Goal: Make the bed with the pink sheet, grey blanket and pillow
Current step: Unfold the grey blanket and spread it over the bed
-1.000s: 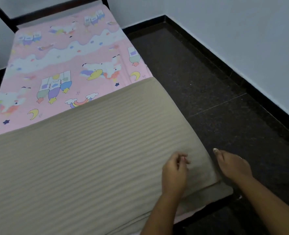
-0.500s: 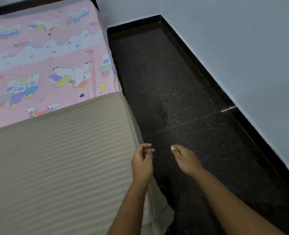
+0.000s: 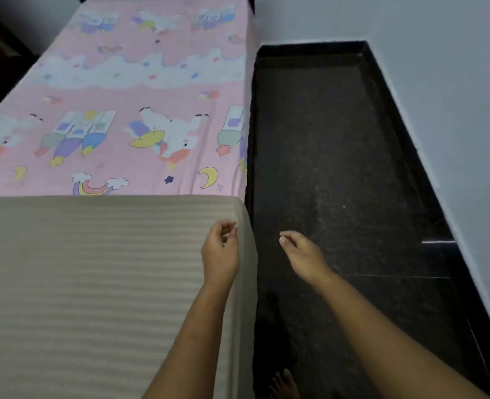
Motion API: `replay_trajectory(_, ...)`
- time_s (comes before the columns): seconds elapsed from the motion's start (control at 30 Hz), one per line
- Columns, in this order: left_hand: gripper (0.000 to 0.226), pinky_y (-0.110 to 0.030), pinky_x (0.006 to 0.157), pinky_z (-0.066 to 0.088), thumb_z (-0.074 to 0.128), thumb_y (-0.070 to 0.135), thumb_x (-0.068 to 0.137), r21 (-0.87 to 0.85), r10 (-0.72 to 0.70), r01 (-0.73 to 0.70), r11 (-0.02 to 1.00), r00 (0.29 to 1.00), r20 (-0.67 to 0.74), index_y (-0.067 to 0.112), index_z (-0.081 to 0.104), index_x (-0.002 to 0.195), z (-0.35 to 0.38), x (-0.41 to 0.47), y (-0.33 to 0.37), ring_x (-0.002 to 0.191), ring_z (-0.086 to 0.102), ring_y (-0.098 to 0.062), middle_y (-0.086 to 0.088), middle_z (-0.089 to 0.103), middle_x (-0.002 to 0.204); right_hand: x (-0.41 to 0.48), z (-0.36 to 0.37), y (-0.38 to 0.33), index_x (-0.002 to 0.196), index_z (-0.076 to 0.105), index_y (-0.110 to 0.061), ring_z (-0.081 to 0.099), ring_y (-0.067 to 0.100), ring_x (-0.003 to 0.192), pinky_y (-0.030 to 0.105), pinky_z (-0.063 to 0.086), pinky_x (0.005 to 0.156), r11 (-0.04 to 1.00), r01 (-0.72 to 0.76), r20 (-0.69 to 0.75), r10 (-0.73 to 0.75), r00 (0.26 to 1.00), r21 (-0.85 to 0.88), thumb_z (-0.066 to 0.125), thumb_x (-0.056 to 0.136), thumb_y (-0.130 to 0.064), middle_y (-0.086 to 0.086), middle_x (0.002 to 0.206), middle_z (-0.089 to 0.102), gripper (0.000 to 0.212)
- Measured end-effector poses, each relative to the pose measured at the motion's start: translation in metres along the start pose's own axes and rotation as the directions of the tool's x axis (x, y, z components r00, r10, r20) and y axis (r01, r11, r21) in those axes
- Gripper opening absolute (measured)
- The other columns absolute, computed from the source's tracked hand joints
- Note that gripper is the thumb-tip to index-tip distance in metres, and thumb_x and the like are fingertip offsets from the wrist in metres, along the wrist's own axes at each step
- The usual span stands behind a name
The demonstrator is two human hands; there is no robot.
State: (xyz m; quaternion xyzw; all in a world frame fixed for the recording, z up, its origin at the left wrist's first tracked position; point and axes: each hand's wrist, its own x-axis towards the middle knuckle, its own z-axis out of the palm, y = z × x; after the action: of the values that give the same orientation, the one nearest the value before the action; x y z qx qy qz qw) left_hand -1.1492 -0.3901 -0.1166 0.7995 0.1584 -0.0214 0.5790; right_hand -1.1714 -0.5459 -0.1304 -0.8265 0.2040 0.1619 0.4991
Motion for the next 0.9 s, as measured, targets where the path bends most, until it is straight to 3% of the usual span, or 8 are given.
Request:
replay_trajectory(0.07,0.015,-0.025,0.077,0.05,0.053,0.011,0.093,0.065,0.038,-0.037,0.997,0.999,-0.002,0.022,0.061,0.097,0.009,0.02,0.007,0.088,0.058,-0.009,0.011,0.062,0.092,0.03,-0.005,-0.009,0.13,0.054,-0.016,0.049,0.018,0.122,0.029,0.038,0.101,0.999,-0.026,0.01,0.025,1.0,0.031,0.044,0.1,-0.028,0.003,0.132,0.054,0.034)
replay_trajectory(0.2,0.018,-0.032,0.088,0.047,0.054,0.015,0.091,0.263,0.079,-0.085,0.961,0.996,0.031,0.021,0.062,0.107,0.018,0.062,0.012,0.104,0.053,-0.013,0.006,0.061,0.107,0.086,0.002,-0.028,0.125,0.057,-0.019,0.051,0.015,0.114,0.03,0.041,0.094,0.979,-0.132,0.022,0.13,0.991,0.155,0.047,0.099,-0.029,0.0,0.128,0.056,0.03)
replay_trajectory(0.3,0.021,-0.033,0.091,0.045,0.053,0.017,0.091,0.378,0.072,-0.076,0.923,0.997,0.026,0.021,0.061,0.11,0.015,0.079,0.011,0.112,0.049,-0.014,0.005,0.06,0.111,0.115,0.017,-0.039,0.124,0.056,-0.021,0.05,0.016,0.109,0.034,0.043,0.092,0.947,-0.229,0.111,0.209,0.972,0.227,0.047,0.098,-0.032,0.002,0.129,0.054,0.029)
replay_trajectory(0.43,0.028,-0.036,0.092,0.043,0.051,0.021,0.091,0.598,0.058,-0.08,0.797,0.997,0.056,0.023,0.058,0.118,0.016,0.101,0.005,0.116,0.046,-0.017,0.005,0.058,0.119,0.152,0.046,-0.058,0.134,0.046,-0.019,0.049,0.019,0.108,0.035,0.043,0.086,0.92,-0.289,0.212,0.236,0.948,0.266,0.046,0.095,-0.049,0.002,0.129,0.05,0.049)
replay_trajectory(0.6,0.035,-0.035,0.096,0.037,0.051,0.026,0.091,0.704,0.014,-0.083,0.705,0.995,0.103,0.023,0.052,0.126,0.022,0.119,0.0,0.124,0.04,-0.017,0.004,0.051,0.129,0.193,0.07,-0.075,0.116,0.055,-0.009,0.056,0.028,0.102,0.039,0.047,0.089,0.991,-0.098,0.196,0.114,0.974,-0.088,0.045,0.094,-0.053,0.01,0.117,0.057,0.05)
replay_trajectory(0.73,0.034,-0.035,0.096,0.035,0.053,0.028,0.09,0.746,0.05,-0.129,0.654,0.991,0.128,0.022,0.054,0.123,0.036,0.126,-0.002,0.127,0.039,-0.016,0.004,0.048,0.132,0.203,0.06,-0.07,0.101,0.061,-0.001,0.06,0.031,0.094,0.041,0.05,0.083,0.989,0.026,0.264,0.014,0.964,-0.146,0.042,0.098,-0.045,0.015,0.102,0.063,0.047)
replay_trajectory(0.8,0.032,-0.036,0.09,0.04,0.05,0.032,0.086,0.768,0.072,-0.123,0.629,0.992,0.099,0.02,0.061,0.114,0.047,0.128,0.002,0.118,0.049,-0.019,0.001,0.055,0.122,0.207,0.053,-0.067,0.096,0.062,0.003,0.061,0.033,0.089,0.042,0.051,0.079,0.98,0.104,0.299,-0.049,0.953,-0.172,0.044,0.099,-0.038,0.018,0.094,0.065,0.044)
replay_trajectory(0.9,0.02,-0.035,0.07,0.045,0.053,0.029,0.079,0.793,0.139,-0.076,0.604,0.99,-0.01,0.015,0.063,0.091,0.064,0.137,0.003,0.09,0.059,-0.025,-0.002,0.061,0.094,0.215,0.048,-0.064,0.076,0.059,0.001,0.058,0.03,0.07,0.035,0.045,0.061,0.955,0.203,0.339,-0.122,0.933,-0.214,0.048,0.098,-0.03,0.015,0.072,0.062,0.04)
